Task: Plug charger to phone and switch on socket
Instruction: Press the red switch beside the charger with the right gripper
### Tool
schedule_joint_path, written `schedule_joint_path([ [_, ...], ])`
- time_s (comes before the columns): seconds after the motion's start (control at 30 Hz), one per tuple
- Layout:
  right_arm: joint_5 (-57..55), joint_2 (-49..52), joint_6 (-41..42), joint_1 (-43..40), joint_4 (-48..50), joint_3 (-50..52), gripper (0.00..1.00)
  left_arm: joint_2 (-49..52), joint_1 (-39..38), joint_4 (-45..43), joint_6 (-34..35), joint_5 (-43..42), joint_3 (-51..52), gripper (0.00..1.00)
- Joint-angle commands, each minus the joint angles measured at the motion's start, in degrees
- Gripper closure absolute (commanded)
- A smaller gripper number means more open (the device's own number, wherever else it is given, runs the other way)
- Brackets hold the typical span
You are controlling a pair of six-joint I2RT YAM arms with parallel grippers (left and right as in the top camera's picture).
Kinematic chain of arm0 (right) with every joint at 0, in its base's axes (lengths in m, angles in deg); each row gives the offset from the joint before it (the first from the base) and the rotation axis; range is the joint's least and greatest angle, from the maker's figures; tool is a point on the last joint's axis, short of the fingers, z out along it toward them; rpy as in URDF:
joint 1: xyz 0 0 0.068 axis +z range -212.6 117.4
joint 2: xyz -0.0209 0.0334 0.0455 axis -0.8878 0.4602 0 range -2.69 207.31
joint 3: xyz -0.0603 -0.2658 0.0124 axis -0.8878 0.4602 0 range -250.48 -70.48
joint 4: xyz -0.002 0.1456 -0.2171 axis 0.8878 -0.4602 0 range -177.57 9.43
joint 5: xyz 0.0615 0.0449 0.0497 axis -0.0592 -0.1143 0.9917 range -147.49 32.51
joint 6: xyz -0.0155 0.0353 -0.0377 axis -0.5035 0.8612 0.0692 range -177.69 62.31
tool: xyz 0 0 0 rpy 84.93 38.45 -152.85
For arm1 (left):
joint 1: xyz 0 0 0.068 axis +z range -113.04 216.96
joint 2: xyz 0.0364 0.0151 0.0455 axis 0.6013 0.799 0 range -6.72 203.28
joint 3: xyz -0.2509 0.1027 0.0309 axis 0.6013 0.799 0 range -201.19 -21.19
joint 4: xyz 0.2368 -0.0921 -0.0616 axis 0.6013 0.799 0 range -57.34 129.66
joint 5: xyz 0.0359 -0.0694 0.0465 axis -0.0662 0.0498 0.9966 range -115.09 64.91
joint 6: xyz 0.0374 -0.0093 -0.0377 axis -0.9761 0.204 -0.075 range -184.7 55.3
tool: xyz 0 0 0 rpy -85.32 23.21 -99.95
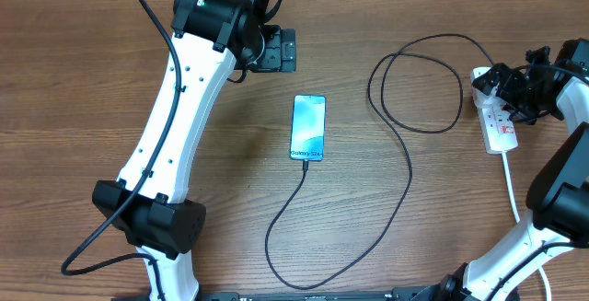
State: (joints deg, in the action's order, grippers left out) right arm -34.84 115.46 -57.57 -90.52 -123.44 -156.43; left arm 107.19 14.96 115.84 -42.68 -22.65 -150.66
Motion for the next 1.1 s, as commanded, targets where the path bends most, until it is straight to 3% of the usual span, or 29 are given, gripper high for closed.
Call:
schedule_joint_path([
  [0.0,0.5,1.6,-0.5,0.5,0.0,-0.7,0.0,0.3,0.2,0.1,-1.1,0.9,-0.3,0.0],
  [1.07,6.1,1.6,-0.4,0.5,-2.0,0.4,0.0,0.3,0.2,0.1,-1.1,0.9,-0.3,0.0],
])
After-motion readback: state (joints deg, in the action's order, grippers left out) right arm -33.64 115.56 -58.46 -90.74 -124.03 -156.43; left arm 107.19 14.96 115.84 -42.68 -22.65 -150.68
